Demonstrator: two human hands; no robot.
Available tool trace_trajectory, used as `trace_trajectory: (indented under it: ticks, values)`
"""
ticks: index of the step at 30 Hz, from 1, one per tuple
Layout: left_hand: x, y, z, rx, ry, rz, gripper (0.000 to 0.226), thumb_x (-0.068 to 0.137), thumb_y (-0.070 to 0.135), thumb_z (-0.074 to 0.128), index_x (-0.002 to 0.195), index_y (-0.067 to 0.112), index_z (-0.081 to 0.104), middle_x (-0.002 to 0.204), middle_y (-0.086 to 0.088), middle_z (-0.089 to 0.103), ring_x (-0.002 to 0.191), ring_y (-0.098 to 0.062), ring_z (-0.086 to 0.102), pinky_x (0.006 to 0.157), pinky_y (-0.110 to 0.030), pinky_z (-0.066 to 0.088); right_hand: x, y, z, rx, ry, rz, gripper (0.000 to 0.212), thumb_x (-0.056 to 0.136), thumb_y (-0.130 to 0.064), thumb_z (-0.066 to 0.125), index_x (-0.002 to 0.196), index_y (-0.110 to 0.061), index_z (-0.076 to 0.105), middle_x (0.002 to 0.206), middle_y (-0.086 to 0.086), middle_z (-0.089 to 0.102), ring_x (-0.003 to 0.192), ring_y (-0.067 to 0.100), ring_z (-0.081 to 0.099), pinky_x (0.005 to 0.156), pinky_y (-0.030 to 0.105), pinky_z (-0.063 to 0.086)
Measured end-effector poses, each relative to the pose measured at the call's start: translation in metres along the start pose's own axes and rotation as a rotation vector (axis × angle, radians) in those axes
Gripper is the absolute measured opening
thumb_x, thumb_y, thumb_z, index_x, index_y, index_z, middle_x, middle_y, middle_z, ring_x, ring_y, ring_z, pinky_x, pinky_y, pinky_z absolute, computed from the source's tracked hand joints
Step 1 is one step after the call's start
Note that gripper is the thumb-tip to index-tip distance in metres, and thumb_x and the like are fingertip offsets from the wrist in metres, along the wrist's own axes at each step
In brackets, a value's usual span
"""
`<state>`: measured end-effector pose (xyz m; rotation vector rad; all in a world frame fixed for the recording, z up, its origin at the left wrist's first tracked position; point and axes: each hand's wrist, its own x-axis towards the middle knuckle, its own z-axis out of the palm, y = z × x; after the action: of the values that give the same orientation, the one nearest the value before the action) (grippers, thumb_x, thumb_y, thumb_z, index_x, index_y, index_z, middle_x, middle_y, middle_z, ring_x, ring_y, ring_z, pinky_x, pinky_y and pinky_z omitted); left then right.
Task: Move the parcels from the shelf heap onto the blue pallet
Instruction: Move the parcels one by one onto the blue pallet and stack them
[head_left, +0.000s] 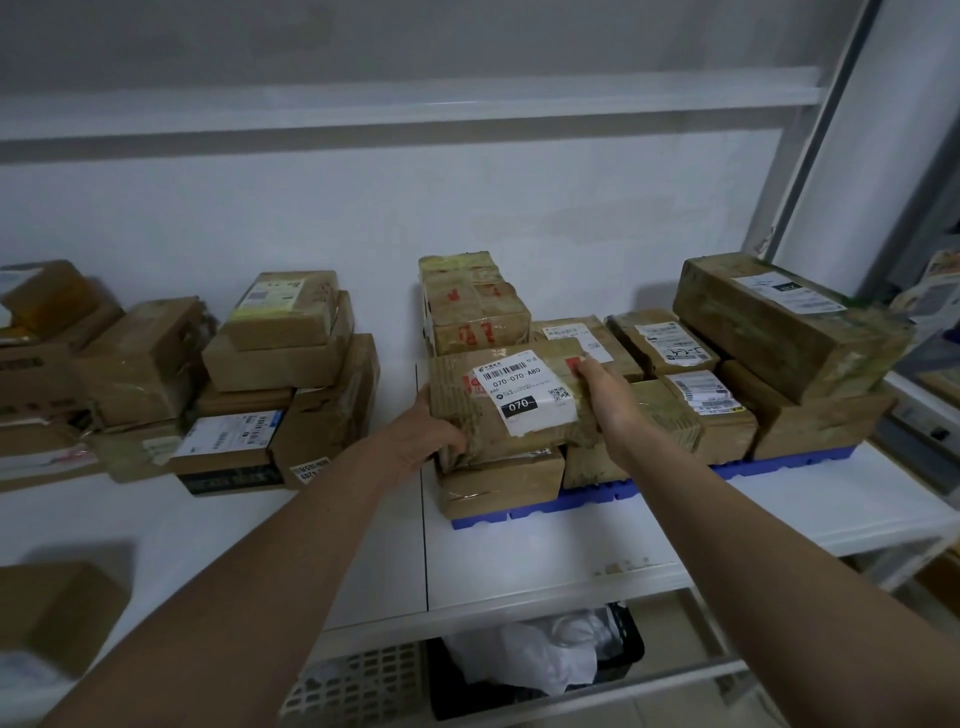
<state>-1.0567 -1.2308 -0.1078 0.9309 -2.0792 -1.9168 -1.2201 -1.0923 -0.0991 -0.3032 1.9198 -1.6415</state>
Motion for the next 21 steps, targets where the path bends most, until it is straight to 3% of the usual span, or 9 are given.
trace_trajectory:
  ticks: [5,9,16,18,21]
  values:
    - [0.001,0.0,-0.002,0.003,-0.044,0.007,0.078,0.076,-0.022,0.056,0.141,0.015,0.036,0.123,-0.008,0.057,0.108,-0.019,0.055,0.079,-0.025,0.049,-0.002,-0.004,0.0,-0.002,0.016,0.017,0.046,0.084,-0.046,0.05,0.12,-0.017,0.057,0.105,0.006,0.069,0.098,0.026,0.064,0.091,0.041,0.049]
    - [0.002,-0.004,-0.005,0.015,-0.047,-0.023,0.086,0.074,-0.02,0.061,0.146,0.017,0.03,0.13,-0.01,0.054,0.118,-0.025,0.051,0.087,-0.028,0.049,-0.004,-0.002,0.0,-0.007,0.015,0.021,0.053,0.078,-0.051,0.052,0.119,-0.018,0.057,0.106,0.006,0.069,0.1,0.026,0.064,0.097,0.047,0.047]
    - [-0.003,0.002,-0.012,0.036,-0.075,-0.003,0.109,0.06,-0.01,0.082,0.148,0.019,0.024,0.133,-0.002,0.052,0.121,-0.019,0.05,0.096,-0.03,0.047,-0.004,-0.01,-0.006,-0.055,0.012,-0.001,0.055,0.073,-0.051,0.057,0.118,-0.019,0.059,0.108,0.005,0.067,0.099,0.025,0.062,0.087,0.041,0.048]
    - [-0.007,0.006,-0.013,0.054,-0.08,-0.004,0.115,0.057,-0.004,0.086,0.149,0.019,0.021,0.136,-0.002,0.052,0.115,-0.014,0.053,0.087,-0.025,0.051,-0.004,-0.012,-0.007,-0.093,0.013,-0.015,0.056,0.071,-0.051,0.056,0.117,-0.018,0.058,0.11,0.006,0.066,0.1,0.025,0.061,0.091,0.042,0.047]
    - [-0.017,0.016,-0.012,0.115,-0.026,0.001,0.101,0.072,-0.006,0.077,0.15,0.02,0.018,0.139,-0.003,0.048,0.099,-0.007,0.05,0.065,-0.012,0.048,-0.006,-0.016,-0.006,-0.132,0.029,-0.048,0.052,0.078,-0.047,0.056,0.121,-0.018,0.056,0.112,0.006,0.064,0.102,0.024,0.06,0.091,0.041,0.047]
